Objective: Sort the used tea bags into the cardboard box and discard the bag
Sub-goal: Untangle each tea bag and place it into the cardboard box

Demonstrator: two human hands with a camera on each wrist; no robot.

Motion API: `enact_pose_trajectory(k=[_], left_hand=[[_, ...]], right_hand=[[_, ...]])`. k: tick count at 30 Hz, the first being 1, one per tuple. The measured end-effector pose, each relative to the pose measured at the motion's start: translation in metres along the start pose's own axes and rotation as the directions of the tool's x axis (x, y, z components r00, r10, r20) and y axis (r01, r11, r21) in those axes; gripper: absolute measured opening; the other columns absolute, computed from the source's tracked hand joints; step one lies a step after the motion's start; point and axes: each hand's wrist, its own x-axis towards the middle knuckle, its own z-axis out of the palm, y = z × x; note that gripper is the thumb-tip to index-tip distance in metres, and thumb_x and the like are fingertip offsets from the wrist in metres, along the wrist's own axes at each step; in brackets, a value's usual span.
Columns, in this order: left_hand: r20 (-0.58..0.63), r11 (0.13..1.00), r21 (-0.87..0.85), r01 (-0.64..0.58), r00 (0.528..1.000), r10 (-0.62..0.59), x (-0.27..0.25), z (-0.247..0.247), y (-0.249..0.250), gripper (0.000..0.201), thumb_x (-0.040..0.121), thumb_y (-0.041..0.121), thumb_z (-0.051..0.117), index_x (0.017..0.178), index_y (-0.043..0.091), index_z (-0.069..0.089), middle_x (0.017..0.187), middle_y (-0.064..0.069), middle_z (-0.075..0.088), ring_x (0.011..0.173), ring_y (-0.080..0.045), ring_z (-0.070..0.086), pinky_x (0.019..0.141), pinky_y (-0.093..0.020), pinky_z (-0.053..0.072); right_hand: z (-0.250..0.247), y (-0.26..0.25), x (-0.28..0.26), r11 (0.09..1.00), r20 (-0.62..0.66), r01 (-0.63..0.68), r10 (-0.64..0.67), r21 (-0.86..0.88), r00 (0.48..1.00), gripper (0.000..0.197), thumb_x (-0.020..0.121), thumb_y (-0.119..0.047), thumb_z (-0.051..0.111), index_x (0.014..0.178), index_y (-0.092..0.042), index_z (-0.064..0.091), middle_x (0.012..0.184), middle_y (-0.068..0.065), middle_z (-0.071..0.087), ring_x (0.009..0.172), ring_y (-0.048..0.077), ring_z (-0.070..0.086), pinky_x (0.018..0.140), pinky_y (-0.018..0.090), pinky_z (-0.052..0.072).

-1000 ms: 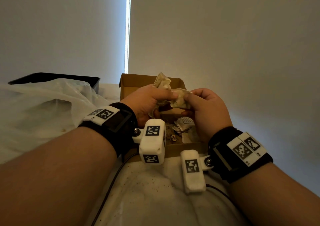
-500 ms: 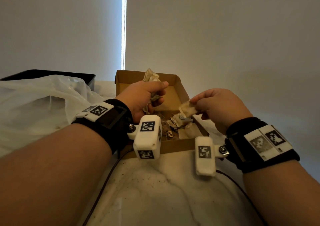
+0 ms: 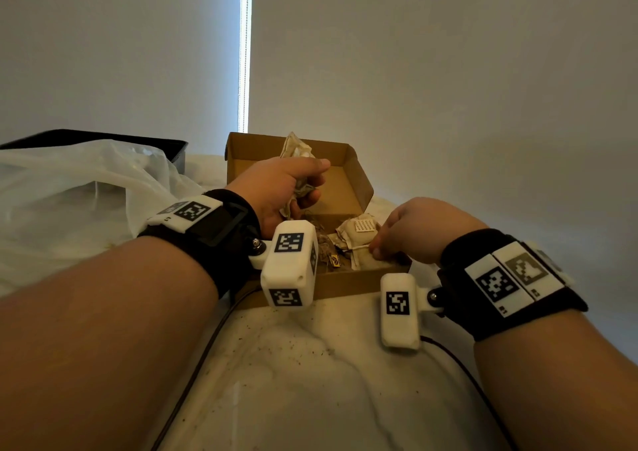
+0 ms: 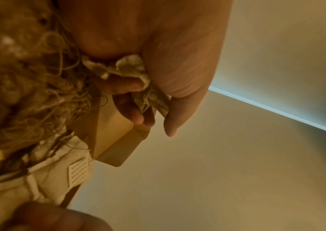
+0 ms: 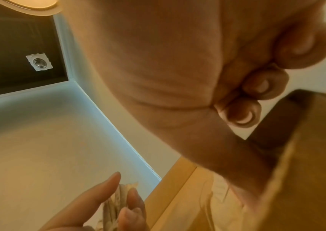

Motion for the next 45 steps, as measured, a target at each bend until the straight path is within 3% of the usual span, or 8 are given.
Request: enact_pose_trajectory(k=[5, 10, 16, 20, 28, 35, 40, 45], left_hand=[[0.013, 1.000, -0.014, 0.000, 1.000, 0.001, 0.002, 0.000, 0.000, 0.035, 0.090, 0.035, 0.071, 0.116, 0.017, 0.057, 0.093, -0.001, 0.066, 0.067, -0.009, 0.061, 0.039, -0.014, 0.041], [0.077, 0.999, -0.033, 0.041, 0.996, -0.039, 0.003, -0.001, 0.001, 0.059, 0.087, 0.058, 0.064, 0.124, 0.012, 0.058, 0.087, -0.005, 0.064, 0.059, -0.011, 0.060, 0.037, -0.017, 0.040], [0.242, 0.976, -0.161, 0.147, 0.965, -0.105, 0.003, -0.002, 0.005, 0.062, 0.092, 0.067, 0.043, 0.103, 0.010, 0.063, 0.078, -0.007, 0.063, 0.061, -0.017, 0.055, 0.042, -0.016, 0.035], [0.301, 0.975, -0.169, 0.141, 0.950, -0.085, -0.001, -0.001, 0.006, 0.064, 0.095, 0.065, 0.037, 0.108, 0.008, 0.064, 0.082, -0.011, 0.063, 0.060, -0.019, 0.054, 0.043, -0.016, 0.033], [0.301, 0.991, -0.066, 0.120, 0.949, -0.095, -0.003, 0.002, 0.004, 0.033, 0.096, 0.034, 0.050, 0.110, 0.006, 0.059, 0.083, -0.010, 0.067, 0.059, -0.017, 0.057, 0.035, -0.016, 0.037], [0.320, 0.993, 0.005, 0.122, 0.940, -0.117, -0.010, 0.005, 0.006, 0.030, 0.095, 0.022, 0.051, 0.119, 0.004, 0.054, 0.087, -0.012, 0.067, 0.058, -0.017, 0.058, 0.035, -0.018, 0.042], [0.460, 0.984, 0.090, 0.154, 0.870, -0.178, -0.015, 0.006, 0.008, 0.048, 0.089, 0.018, 0.052, 0.134, 0.001, 0.050, 0.083, -0.013, 0.063, 0.053, -0.017, 0.060, 0.038, -0.019, 0.047], [0.489, 0.980, 0.164, 0.110, 0.854, -0.177, -0.017, 0.007, 0.010, 0.031, 0.095, 0.016, 0.049, 0.123, 0.001, 0.051, 0.073, -0.011, 0.066, 0.048, -0.014, 0.060, 0.039, -0.018, 0.047]], right_hand=[[0.001, 0.009, 0.003, 0.994, 0.012, 0.050, -0.052, 0.095, 0.999, 0.007, 0.081, -0.028, 0.076, 0.081, -0.027, 0.069, 0.089, -0.003, 0.067, 0.078, 0.012, 0.058, 0.070, 0.024, 0.047], [0.005, 0.000, 0.004, 0.996, -0.060, 0.034, -0.029, 0.080, 0.998, 0.030, 0.096, -0.032, 0.059, 0.115, -0.010, 0.070, 0.113, 0.009, 0.067, 0.106, 0.025, 0.061, 0.098, 0.036, 0.051], [0.010, -0.004, -0.003, 0.774, -0.412, 0.358, -0.139, 0.522, 0.901, 0.009, 0.087, -0.031, 0.069, 0.086, -0.023, 0.073, 0.084, -0.005, 0.069, 0.080, 0.008, 0.063, 0.062, 0.023, 0.044], [0.018, -0.015, -0.007, 0.592, -0.463, 0.462, -0.163, 0.660, 0.871, 0.012, 0.086, -0.037, 0.072, 0.096, -0.029, 0.072, 0.085, -0.008, 0.070, 0.072, 0.003, 0.062, 0.060, 0.019, 0.047], [0.025, -0.018, 0.003, 0.436, -0.504, 0.469, -0.041, 0.768, 0.863, 0.021, 0.092, -0.038, 0.066, 0.111, -0.030, 0.066, 0.090, -0.007, 0.071, 0.076, 0.007, 0.069, 0.067, 0.028, 0.059], [0.026, -0.018, 0.007, 0.370, -0.489, 0.455, -0.002, 0.810, 0.872, 0.021, 0.094, -0.035, 0.064, 0.113, -0.027, 0.062, 0.094, -0.004, 0.071, 0.079, 0.010, 0.070, 0.067, 0.028, 0.058], [0.027, -0.019, 0.009, 0.345, -0.445, 0.422, -0.012, 0.839, 0.895, 0.023, 0.090, -0.045, 0.064, 0.107, -0.030, 0.069, 0.095, -0.004, 0.073, 0.084, 0.015, 0.070, 0.079, 0.042, 0.059], [0.029, -0.020, 0.008, 0.384, -0.445, 0.426, -0.042, 0.819, 0.894, 0.013, 0.090, -0.035, 0.066, 0.094, -0.026, 0.075, 0.093, 0.000, 0.076, 0.092, 0.025, 0.072, 0.088, 0.053, 0.058]])
